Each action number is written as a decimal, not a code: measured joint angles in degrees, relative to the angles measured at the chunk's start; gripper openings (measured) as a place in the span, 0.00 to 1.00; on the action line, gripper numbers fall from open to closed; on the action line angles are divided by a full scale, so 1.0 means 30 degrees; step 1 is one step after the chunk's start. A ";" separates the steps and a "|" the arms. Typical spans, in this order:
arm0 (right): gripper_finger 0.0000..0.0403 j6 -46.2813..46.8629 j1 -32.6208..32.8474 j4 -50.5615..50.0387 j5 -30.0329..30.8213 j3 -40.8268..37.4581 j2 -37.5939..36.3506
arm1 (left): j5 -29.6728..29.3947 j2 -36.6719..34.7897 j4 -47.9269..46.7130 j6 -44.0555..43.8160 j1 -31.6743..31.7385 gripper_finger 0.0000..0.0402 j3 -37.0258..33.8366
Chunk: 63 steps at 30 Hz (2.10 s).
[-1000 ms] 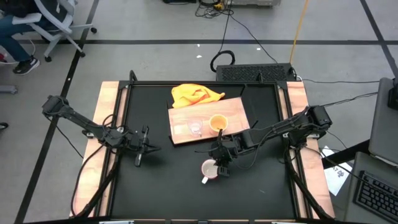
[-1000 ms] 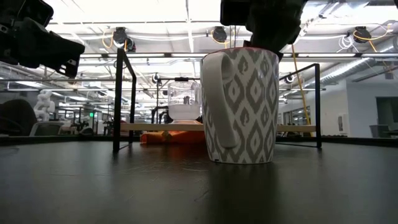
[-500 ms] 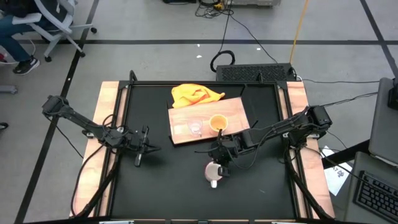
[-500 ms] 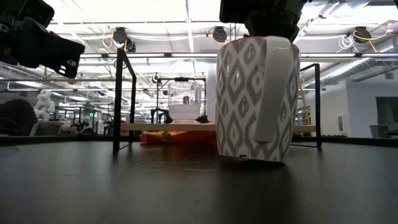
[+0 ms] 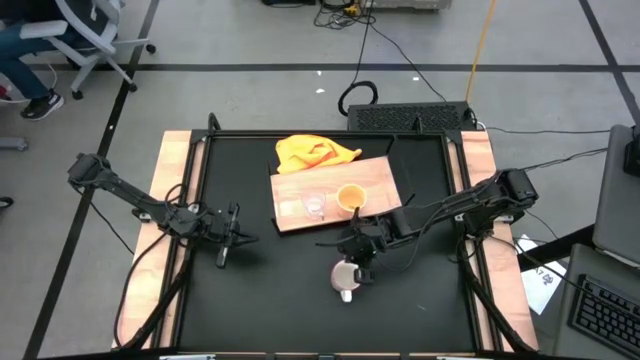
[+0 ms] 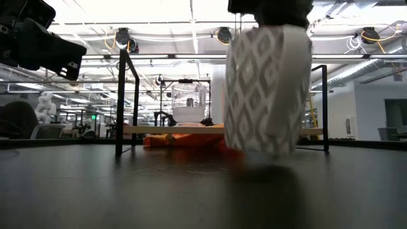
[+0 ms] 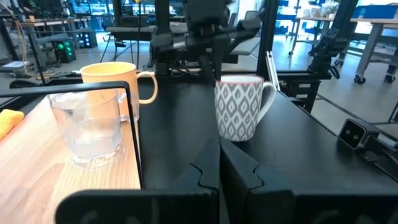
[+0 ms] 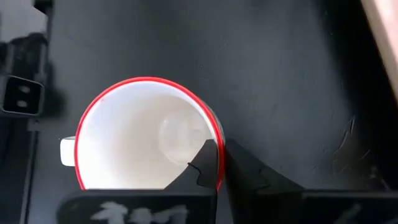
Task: Stack small to large cups/mugs on shelf
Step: Put the gray patterned mug on the shelf
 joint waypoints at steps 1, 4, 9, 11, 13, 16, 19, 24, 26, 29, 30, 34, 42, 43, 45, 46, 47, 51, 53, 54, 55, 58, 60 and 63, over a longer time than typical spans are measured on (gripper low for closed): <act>0.00 -0.0129 0.0044 0.0096 0.0042 0.0000 -0.0193 | 0.0000 0.0000 -0.0026 0.0006 0.0000 0.01 0.0000; 0.00 -0.0475 0.0159 0.0111 0.0825 0.0000 -0.0877 | 0.0000 -0.0003 -0.0018 0.0064 0.0000 0.01 0.0000; 0.00 -0.0958 0.0190 0.0089 0.1518 0.0000 -0.1980 | 0.0000 0.0000 -0.0018 0.0137 0.0007 0.01 0.0000; 0.00 -0.1093 0.0223 -0.0096 0.1520 0.0000 -0.2316 | 0.0000 -0.0003 -0.0018 0.0141 0.0000 0.01 0.0000; 0.00 -0.1276 0.0245 -0.0437 0.1520 0.0000 -0.2461 | 0.0000 -0.0007 -0.0018 0.0142 0.0002 0.01 0.0000; 0.00 -0.1461 0.0321 -0.1249 0.1508 -0.0125 -0.2635 | 0.0000 -0.0007 -0.0021 0.0163 0.0000 0.01 0.0000; 0.00 -0.1449 0.0392 -0.1004 0.1508 -0.0725 -0.2742 | 0.0000 0.0000 -0.0018 0.0375 0.0007 0.01 0.0000; 0.00 -0.1287 0.0474 0.0726 0.1508 -0.2654 -0.3629 | -0.0137 -0.0001 0.0012 0.0509 0.0007 0.01 0.0000; 0.00 -0.1072 0.0489 0.1365 0.1508 -0.3620 -0.4369 | -0.0416 -0.0007 0.0003 0.0509 0.0007 0.01 0.0000; 0.00 -0.0962 0.0489 0.3156 0.1508 -0.5359 -0.5786 | -0.0481 -0.0007 0.0153 0.0523 0.0007 0.01 0.0000; 0.00 -0.0956 0.0489 0.3889 0.1508 -0.5985 -0.6334 | -0.0487 -0.0007 0.0156 0.0543 0.0007 0.01 0.0000; 0.00 -0.0918 0.0489 0.6414 0.1501 -0.8494 -0.8851 | -0.0488 -0.0007 0.0302 0.0553 0.0007 0.01 0.0000; 0.00 -0.0342 0.0443 0.7981 0.1501 -1.1632 -1.2262 | -0.0488 0.0000 0.0295 0.0442 0.0007 0.01 0.0000; 0.00 -0.0255 0.0412 0.7873 0.1497 -1.1834 -1.2407 | -0.0488 -0.0006 0.0324 0.0452 0.0007 0.01 0.0000; 0.00 -0.0135 0.0387 0.7715 0.1501 -1.2104 -1.2690 | -0.0495 -0.0007 0.0397 0.0539 0.0007 0.01 0.0000; 0.00 -0.0143 0.0387 0.7598 0.1511 -1.2184 -1.2870 | -0.0495 -0.0001 0.0423 0.0588 0.0007 0.01 0.0000; 0.00 -0.0172 0.0387 0.7469 0.1514 -1.2256 -1.3032 | -0.0495 0.0000 0.0509 0.0598 0.0007 0.01 0.0000; 0.00 -0.0250 0.0380 0.7102 0.1521 -1.2618 -1.3349 | -0.0495 -0.0006 0.0771 0.0420 0.0007 0.01 0.0000; 0.00 -0.0316 0.0274 0.6875 0.1717 -1.2613 -1.3374 | -0.0495 -0.0007 0.0786 0.0297 0.0007 0.01 0.0000; 0.00 -0.0392 0.0198 0.6600 0.1989 -1.2549 -1.3374 | -0.0495 -0.0007 0.0758 0.0212 0.0007 0.01 0.0000; 0.00 -0.0527 0.0038 0.6052 0.2195 -1.2412 -1.3377 | -0.0495 -0.0007 0.0635 0.0203 0.0007 0.01 0.0000; 0.00 -0.1170 -0.0658 0.4274 0.2697 -1.1903 -1.3366 | -0.0495 0.0000 0.0363 0.0183 0.0007 0.01 0.0000; 0.00 -0.1677 -0.1228 0.3335 0.2710 -1.1274 -1.3366 | -0.0495 -0.0007 0.0403 0.0044 0.0007 0.01 0.0000; 0.00 -0.2533 -0.2213 0.1033 0.2608 -0.9809 -1.3356 | -0.0495 -0.0007 0.0509 0.0000 0.0007 0.01 0.0000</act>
